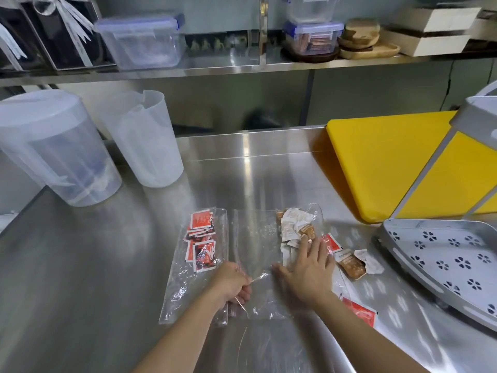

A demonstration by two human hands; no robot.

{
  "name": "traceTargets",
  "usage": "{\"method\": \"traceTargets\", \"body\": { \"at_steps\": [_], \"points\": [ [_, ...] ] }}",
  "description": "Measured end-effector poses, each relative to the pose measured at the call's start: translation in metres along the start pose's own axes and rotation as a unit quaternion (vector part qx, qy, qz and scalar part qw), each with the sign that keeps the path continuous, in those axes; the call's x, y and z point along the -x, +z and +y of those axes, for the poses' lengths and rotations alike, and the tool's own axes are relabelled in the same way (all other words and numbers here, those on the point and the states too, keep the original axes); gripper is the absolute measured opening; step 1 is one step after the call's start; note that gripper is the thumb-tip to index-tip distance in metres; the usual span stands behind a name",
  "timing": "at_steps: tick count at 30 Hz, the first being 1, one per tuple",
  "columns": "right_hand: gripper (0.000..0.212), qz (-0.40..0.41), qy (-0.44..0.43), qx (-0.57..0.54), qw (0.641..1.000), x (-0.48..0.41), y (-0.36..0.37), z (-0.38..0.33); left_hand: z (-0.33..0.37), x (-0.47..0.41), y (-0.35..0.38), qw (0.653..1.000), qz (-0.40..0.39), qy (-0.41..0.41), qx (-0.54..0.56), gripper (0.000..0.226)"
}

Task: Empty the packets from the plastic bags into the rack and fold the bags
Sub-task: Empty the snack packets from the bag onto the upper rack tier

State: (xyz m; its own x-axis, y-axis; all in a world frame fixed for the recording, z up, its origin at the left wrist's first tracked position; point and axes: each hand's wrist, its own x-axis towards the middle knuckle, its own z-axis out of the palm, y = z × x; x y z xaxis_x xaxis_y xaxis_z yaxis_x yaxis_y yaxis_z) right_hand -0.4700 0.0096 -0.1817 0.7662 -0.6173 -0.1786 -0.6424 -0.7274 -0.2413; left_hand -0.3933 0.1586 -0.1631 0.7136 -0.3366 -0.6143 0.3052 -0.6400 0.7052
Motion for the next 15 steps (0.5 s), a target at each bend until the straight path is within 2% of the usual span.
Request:
{"method": "traceTargets", "body": {
  "at_steps": [2,5,7,8,10,13,15],
  "points": [
    [0.092,-0.01,0.002,0.002,1.0,0.002,0.004,-0.002,-0.003,-0.001,-0.002,0.999,-0.014,-0.008,-0.034,0.019],
    [0.076,0.015,-0.006,-0.025,1.0,0.001,0.007,-0.001,-0.001,0.0,-0.005,0.997,-0.02,-0.015,-0.073,0.018],
    [0.065,0.044,-0.012,-0.081,0.996,-0.002,0.003,0.003,0.001,0.001,-0.004,0.996,-0.023,-0.02,-0.086,0.018],
    [0.06,0.048,-0.01,-0.142,0.989,-0.002,-0.001,0.006,0.002,0.002,-0.004,0.995,-0.025,-0.023,-0.09,0.018],
    [0.052,0.035,-0.002,-0.269,0.962,-0.001,-0.018,0.012,0.005,0.002,-0.004,0.995,-0.031,-0.03,-0.093,0.019],
    [0.041,0.02,0.026,-0.381,0.924,0.0,-0.041,0.024,0.007,0.001,-0.004,0.994,-0.03,-0.036,-0.102,0.021],
    [0.038,0.025,0.07,-0.478,0.875,-0.005,-0.048,0.033,0.009,0.001,-0.004,0.993,-0.031,-0.038,-0.108,0.02]
  ]
}}
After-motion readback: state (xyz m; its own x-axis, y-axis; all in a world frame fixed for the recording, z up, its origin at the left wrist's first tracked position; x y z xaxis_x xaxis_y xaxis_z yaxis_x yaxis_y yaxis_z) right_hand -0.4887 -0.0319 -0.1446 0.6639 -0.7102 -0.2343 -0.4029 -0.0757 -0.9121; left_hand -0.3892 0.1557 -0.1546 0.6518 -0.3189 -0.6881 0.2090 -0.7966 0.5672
